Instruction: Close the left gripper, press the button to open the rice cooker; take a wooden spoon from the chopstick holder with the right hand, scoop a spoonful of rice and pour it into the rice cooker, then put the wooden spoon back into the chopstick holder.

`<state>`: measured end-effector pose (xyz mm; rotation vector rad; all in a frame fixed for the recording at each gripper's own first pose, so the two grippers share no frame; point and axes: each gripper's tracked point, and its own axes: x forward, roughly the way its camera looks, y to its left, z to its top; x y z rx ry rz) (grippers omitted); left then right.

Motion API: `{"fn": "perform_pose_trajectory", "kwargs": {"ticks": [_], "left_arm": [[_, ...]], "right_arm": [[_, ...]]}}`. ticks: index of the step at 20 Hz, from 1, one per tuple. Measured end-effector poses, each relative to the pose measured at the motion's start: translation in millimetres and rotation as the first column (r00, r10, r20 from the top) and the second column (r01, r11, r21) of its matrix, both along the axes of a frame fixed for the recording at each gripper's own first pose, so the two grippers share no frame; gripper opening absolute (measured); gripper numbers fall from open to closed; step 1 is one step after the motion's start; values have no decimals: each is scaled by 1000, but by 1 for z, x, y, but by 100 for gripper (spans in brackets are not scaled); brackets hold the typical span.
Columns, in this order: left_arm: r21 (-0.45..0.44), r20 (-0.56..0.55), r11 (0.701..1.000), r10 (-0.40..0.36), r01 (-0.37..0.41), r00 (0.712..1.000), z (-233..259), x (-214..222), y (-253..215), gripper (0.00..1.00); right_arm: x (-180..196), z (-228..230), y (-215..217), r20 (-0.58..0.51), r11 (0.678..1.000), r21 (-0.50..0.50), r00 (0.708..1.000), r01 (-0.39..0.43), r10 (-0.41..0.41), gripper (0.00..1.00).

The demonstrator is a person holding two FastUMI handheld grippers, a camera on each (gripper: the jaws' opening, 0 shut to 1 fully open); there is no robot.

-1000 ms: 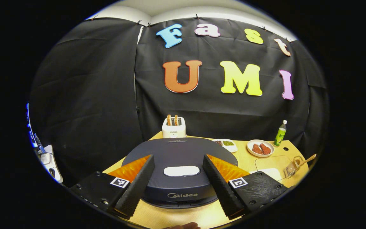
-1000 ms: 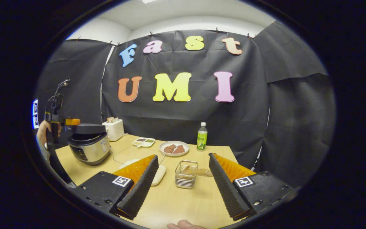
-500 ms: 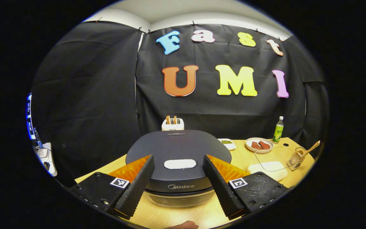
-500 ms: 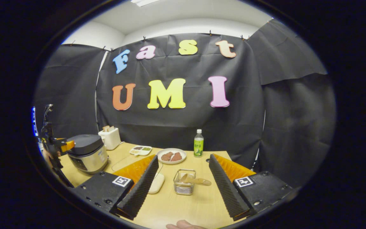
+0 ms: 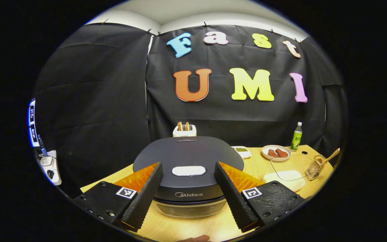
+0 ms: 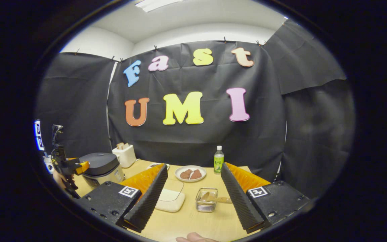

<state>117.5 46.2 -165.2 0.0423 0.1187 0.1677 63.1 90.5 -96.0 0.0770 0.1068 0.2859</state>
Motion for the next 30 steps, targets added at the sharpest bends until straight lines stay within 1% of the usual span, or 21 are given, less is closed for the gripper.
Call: {"fn": "perform_pose_trajectory", "kwargs": {"ticks": [2, 4, 5, 6, 7, 8, 9, 11, 12, 15, 18, 21, 24, 26, 30], "left_arm": [[-5, -29, 1000, 4, -4, 1000, -9, -3, 0, 99], [-2, -18, 1000, 5, -5, 1000, -7, -1, 1, 100], [-8, -8, 1000, 4, -4, 1000, -3, 0, 2, 90], [-6, -5, 1000, 5, -5, 1000, -2, -1, 1, 99], [8, -6, 1000, 6, -6, 1000, -2, -3, -1, 100], [15, -23, 1000, 5, -4, 1000, -5, -6, -3, 89], [17, -46, 1000, -3, 3, 999, -5, -9, -7, 98], [4, -110, 1000, -13, 14, 994, -2, -20, -14, 97], [6, -122, 1000, -18, 19, 992, 3, -25, -18, 96], [32, -86, 999, -13, 15, 996, 34, -39, -27, 95], [38, -43, 999, -32, 34, 999, 59, -50, -39, 96], [39, -20, 996, -75, 76, 997, 75, -56, -56, 95], [34, 5, 992, -120, 119, 993, 91, -64, -72, 95], [53, 34, 990, -135, 133, 990, 105, -68, -79, 95], [87, 86, 978, -197, 190, 977, 125, -80, -103, 95]], "right_arm": [[0, 3, -6, 11, 1000, -3, 1000, 16, -16, 100], [-1, 3, -11, 13, 1000, 1, 999, 29, -29, 100], [-1, 3, -12, 9, 999, 4, 999, 34, -34, 100], [-1, 2, -14, 3, 999, 6, 999, 39, -39, 100], [-1, 2, -16, 2, 999, 7, 999, 43, -43, 100], [-1, 2, -18, 2, 999, 9, 999, 45, -45, 100], [-1, 3, -20, 2, 999, 9, 999, 50, -50, 100], [0, 4, -25, 1, 998, 6, 998, 63, -63, 100], [1, 5, -29, 2, 997, 10, 997, 71, -71, 100], [4, 7, -36, 3, 996, 16, 996, 90, -90, 100], [6, 3, -39, -11, 995, 15, 995, 103, -103, 100], [6, -3, -39, -33, 995, 23, 994, 102, -101, 100], [7, -2, -40, -31, 994, 26, 994, 110, -109, 100], [6, -3, -38, -30, 994, 22, 994, 109, -108, 100], [4, -7, -38, -33, 994, 13, 993, 110, -110, 100]]}}
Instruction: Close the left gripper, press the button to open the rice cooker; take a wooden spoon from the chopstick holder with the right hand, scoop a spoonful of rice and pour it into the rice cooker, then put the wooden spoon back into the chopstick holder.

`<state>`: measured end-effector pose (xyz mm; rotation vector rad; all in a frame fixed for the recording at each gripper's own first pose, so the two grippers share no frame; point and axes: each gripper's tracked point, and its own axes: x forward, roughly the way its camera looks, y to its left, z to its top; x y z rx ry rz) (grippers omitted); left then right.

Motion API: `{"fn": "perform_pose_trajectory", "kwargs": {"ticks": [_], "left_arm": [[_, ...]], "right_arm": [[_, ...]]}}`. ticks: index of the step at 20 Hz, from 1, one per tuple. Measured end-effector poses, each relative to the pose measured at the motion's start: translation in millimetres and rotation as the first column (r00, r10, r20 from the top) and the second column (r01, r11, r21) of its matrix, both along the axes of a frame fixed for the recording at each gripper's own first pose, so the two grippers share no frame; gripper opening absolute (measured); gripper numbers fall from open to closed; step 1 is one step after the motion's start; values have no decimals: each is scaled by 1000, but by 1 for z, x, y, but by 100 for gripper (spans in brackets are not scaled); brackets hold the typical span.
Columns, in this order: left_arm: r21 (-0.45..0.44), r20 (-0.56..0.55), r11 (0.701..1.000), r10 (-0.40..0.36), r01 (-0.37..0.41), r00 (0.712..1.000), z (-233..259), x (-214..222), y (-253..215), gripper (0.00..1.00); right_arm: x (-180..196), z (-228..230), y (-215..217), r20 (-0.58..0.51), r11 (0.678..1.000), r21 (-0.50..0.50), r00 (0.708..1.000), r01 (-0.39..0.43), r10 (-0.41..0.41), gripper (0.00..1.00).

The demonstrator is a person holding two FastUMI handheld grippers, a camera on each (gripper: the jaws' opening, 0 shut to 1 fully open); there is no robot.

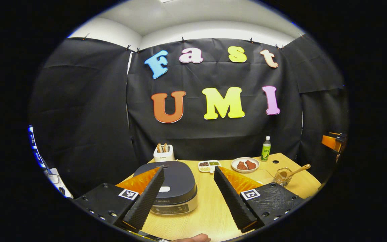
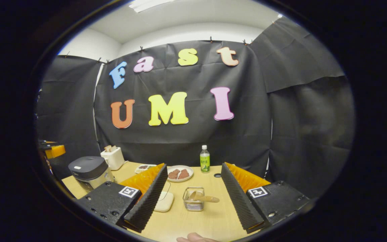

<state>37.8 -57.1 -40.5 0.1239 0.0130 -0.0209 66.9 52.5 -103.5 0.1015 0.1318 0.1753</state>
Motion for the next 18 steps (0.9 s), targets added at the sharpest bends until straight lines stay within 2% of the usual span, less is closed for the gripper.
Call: {"fn": "perform_pose_trajectory", "kwargs": {"ticks": [4, 7, 10, 18], "left_arm": [[9, 39, 1000, -24, 24, 999, 8, -9, -15, 95], [-1, 41, 999, -43, 43, 998, 5, -17, -27, 96], [-8, 40, 996, -83, 84, 996, 3, -19, -41, 96], [-10, 57, 998, -54, 55, 997, 3, -20, -33, 96]], "right_arm": [[-3, -14, 0, -24, 1000, -5, 1000, -1, 1, 100], [-11, 2, 1, 31, 999, 30, 999, -16, 15, 100], [-16, -2, -4, 29, 1000, -2, 1000, -11, 11, 100], [-17, -1, 3, 31, 999, -43, 999, -28, 29, 100]]}}
